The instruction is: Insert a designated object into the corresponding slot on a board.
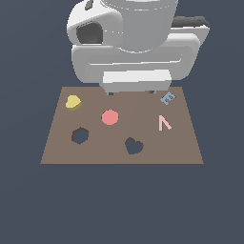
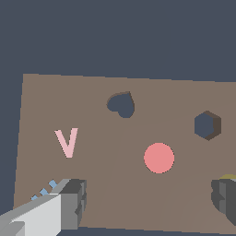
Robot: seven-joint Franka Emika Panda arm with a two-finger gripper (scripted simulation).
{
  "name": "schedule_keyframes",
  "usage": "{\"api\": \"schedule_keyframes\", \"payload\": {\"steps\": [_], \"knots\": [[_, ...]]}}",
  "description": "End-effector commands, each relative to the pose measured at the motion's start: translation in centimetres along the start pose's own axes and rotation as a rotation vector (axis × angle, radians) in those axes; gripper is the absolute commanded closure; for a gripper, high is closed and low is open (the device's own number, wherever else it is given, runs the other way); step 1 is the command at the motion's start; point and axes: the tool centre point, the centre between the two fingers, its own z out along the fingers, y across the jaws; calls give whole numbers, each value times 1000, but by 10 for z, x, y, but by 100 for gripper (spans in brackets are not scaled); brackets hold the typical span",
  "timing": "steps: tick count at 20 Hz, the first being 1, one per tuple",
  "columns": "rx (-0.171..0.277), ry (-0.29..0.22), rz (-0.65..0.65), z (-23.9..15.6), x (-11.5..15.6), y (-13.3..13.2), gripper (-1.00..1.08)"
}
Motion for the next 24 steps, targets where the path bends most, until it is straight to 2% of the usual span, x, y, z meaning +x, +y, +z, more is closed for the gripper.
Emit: {"api": "schedule_keyframes", "payload": {"steps": [1, 13, 24], "knots": [[0, 0, 0, 0, 0, 0, -92], [1, -4, -65, 14, -16, 16, -92], [3, -13, -232, 49, -50, 63, -92]]}}
